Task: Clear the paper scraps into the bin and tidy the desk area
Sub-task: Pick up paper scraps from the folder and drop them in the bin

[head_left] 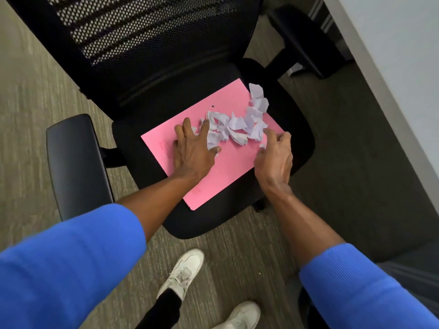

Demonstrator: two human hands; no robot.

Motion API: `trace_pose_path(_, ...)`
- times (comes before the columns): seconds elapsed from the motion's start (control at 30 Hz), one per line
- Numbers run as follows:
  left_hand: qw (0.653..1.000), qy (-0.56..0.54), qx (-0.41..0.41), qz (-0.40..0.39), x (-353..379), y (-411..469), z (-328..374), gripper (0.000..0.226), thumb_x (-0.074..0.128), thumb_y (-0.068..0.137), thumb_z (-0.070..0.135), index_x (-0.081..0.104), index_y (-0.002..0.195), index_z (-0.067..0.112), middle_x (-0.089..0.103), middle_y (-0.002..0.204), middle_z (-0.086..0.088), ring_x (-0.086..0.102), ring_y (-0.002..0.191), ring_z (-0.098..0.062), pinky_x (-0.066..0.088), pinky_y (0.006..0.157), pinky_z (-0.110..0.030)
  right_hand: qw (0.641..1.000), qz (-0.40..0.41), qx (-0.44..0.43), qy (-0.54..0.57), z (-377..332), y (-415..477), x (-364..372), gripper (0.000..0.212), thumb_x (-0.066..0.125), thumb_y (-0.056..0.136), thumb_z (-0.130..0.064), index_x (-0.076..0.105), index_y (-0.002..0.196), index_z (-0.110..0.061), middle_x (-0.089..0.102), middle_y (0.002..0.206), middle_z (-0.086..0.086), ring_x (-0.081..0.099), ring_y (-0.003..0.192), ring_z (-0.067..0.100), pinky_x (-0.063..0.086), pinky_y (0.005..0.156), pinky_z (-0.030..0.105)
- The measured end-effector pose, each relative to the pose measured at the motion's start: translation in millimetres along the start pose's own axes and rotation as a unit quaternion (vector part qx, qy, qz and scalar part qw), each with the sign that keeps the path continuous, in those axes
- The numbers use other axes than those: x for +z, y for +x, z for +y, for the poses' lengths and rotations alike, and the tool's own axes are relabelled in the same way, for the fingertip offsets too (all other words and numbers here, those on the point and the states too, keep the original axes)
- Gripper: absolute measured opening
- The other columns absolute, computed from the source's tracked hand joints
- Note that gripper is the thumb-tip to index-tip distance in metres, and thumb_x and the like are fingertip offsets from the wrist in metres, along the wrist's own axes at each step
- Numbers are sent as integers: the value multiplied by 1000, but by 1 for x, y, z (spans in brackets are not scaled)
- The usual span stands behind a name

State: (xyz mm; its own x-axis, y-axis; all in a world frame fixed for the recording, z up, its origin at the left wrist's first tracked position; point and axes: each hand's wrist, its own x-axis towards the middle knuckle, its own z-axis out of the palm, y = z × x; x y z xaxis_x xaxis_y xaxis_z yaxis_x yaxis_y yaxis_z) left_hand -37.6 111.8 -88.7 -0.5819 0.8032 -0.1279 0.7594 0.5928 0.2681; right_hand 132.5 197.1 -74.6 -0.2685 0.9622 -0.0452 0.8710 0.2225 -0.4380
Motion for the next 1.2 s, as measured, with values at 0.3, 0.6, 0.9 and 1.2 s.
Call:
trace_pose_path(0.3, 999, -36, 27, 25, 5, 0, -17, 46, 68, 102, 32, 60, 144, 17, 39, 155, -9, 43, 135, -30, 59, 96, -40, 998, -17, -37, -46, -27, 20, 14, 66, 65, 95, -7, 36, 152, -23, 41, 132, 15, 55, 104, 28, 55, 59, 37)
trace_pose_path(0.6, 996, -60, 45, 39, 8, -1, -28, 30, 68, 102, 20, 68, 131, 14, 48, 147, -8, 51, 124, -27, 54, 97, -34, 986, -73, -27, -145, -50, 28, 45, 84, 39, 94, -82, 20, 161, -35, 36, 150, 21, 43, 135, 42, 54, 73, 46)
trace_pose_path(0.9, 993, -94, 53, 39, 9, -14, -30, 33, 68, 102, 17, 65, 134, 12, 50, 147, -9, 51, 126, -27, 50, 103, -34, 990, -52, -76, -108, -51, 10, 53, 30, 48, 108, -37, 45, 132, -21, 42, 123, 14, 51, 104, 33, 46, 66, 45)
trace_pose_path(1.2, 981, -190, 16, 37, 16, -49, -16, 25, 72, 99, 14, 73, 124, 9, 54, 133, -4, 55, 118, -22, 54, 96, -32, 995, -7, -97, 11, -16, -18, 35, 20, 62, 100, -16, 75, 112, -7, 62, 106, 9, 62, 92, 31, 58, 76, 46)
